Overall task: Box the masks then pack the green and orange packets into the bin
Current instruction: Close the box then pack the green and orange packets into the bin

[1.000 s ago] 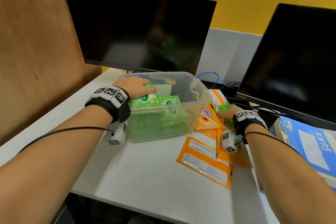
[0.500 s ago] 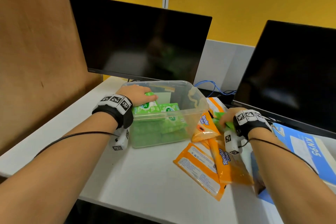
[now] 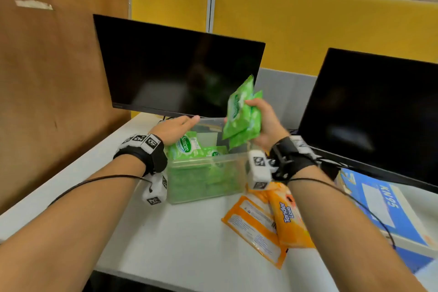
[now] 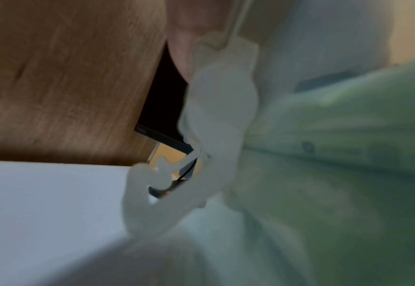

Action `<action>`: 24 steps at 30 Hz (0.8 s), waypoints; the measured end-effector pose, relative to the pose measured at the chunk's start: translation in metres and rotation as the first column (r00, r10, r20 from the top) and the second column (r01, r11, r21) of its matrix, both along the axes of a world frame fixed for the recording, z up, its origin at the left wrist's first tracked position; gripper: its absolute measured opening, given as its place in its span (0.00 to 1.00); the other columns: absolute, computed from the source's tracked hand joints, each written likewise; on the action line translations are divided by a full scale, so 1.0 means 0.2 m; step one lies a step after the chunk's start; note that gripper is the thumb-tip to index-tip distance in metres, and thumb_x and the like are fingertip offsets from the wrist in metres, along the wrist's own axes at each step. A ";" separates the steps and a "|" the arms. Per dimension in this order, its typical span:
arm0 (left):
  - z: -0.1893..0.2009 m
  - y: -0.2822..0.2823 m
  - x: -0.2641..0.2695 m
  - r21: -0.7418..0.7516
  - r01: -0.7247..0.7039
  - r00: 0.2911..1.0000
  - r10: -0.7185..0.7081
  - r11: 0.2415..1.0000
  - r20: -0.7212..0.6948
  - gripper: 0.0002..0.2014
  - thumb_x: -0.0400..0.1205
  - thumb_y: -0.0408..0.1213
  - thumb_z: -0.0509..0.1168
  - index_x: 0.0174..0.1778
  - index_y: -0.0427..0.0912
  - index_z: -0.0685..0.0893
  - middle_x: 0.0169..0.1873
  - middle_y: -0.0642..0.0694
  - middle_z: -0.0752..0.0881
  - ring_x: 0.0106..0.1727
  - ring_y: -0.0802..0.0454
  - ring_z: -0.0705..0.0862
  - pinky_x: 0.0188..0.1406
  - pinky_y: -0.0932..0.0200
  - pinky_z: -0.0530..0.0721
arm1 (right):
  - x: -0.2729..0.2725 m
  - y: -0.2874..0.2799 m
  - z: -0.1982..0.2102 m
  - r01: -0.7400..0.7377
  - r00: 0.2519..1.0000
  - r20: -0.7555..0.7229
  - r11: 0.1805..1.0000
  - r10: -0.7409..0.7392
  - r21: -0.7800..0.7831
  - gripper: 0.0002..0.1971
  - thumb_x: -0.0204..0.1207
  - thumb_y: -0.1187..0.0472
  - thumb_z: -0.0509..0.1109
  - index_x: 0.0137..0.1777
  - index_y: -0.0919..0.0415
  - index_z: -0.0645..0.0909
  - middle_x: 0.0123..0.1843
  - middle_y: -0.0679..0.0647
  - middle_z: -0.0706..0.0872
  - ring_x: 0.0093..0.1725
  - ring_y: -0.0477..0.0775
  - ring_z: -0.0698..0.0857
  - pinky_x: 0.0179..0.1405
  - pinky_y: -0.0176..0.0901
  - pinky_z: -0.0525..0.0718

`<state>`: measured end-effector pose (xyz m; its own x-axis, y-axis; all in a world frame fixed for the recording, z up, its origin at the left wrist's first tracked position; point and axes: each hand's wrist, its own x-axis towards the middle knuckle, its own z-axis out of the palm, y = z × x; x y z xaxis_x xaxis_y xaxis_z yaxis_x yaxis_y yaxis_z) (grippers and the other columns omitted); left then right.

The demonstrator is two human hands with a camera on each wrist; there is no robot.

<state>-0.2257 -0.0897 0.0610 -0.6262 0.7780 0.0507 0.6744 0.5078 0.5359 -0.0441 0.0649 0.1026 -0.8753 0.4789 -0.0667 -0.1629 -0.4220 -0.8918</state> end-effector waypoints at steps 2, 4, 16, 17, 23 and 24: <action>0.03 0.00 0.00 0.006 -0.001 0.991 0.000 1.000 0.131 0.39 0.75 0.76 0.42 0.67 0.56 0.81 0.69 0.52 0.79 0.72 0.47 0.74 0.75 0.44 0.66 | -0.10 -0.08 -0.09 -0.077 0.994 0.076 0.997 0.079 -0.024 0.21 0.78 0.55 0.59 0.66 0.67 0.76 0.53 0.66 0.83 0.50 0.65 0.83 0.62 0.60 0.77; 0.04 0.00 0.00 0.007 0.035 0.978 -0.036 0.999 0.206 0.44 0.67 0.81 0.43 0.60 0.56 0.87 0.68 0.52 0.82 0.72 0.50 0.76 0.77 0.44 0.65 | -0.18 -0.12 -0.13 -0.166 0.979 0.108 0.985 0.171 -0.047 0.26 0.78 0.54 0.59 0.73 0.66 0.73 0.58 0.66 0.83 0.52 0.65 0.83 0.61 0.59 0.78; 0.04 -0.01 -0.07 0.137 0.042 0.942 -0.085 0.990 0.326 0.28 0.75 0.64 0.65 0.63 0.47 0.86 0.63 0.49 0.85 0.67 0.51 0.80 0.68 0.54 0.73 | -0.21 -0.20 -0.12 -0.323 0.931 0.214 0.940 0.295 0.111 0.26 0.83 0.43 0.57 0.74 0.59 0.73 0.63 0.61 0.85 0.57 0.59 0.87 0.54 0.52 0.88; 0.04 -0.02 -0.07 0.163 0.053 0.930 -0.109 0.985 0.351 0.28 0.75 0.63 0.65 0.62 0.48 0.87 0.62 0.50 0.86 0.66 0.52 0.81 0.69 0.53 0.73 | -0.21 -0.21 -0.12 -0.319 0.932 0.217 0.941 0.290 0.113 0.27 0.83 0.43 0.57 0.75 0.59 0.72 0.63 0.61 0.85 0.57 0.59 0.87 0.53 0.51 0.88; 0.05 -0.05 -0.09 0.350 0.062 0.832 -0.242 0.935 0.498 0.18 0.71 0.50 0.73 0.55 0.46 0.87 0.50 0.49 0.91 0.53 0.55 0.89 0.57 0.59 0.86 | -0.22 -0.20 -0.13 -0.361 0.916 0.226 0.926 0.331 0.106 0.28 0.82 0.41 0.58 0.76 0.56 0.70 0.72 0.63 0.79 0.66 0.63 0.82 0.63 0.56 0.82; 0.06 -0.05 -0.09 0.369 0.068 0.816 -0.264 0.927 0.514 0.22 0.67 0.51 0.74 0.55 0.46 0.86 0.48 0.50 0.92 0.51 0.55 0.90 0.51 0.63 0.87 | -0.22 -0.19 -0.14 -0.360 0.917 0.223 0.927 0.331 0.105 0.27 0.83 0.42 0.58 0.77 0.56 0.69 0.72 0.63 0.79 0.66 0.63 0.82 0.64 0.57 0.81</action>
<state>-0.2428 -0.1005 0.0733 -0.4876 0.8730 0.0047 0.2772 0.1498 0.9491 -0.0889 0.0262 0.0748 -0.9636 0.1656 -0.2098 0.1562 -0.2880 -0.9448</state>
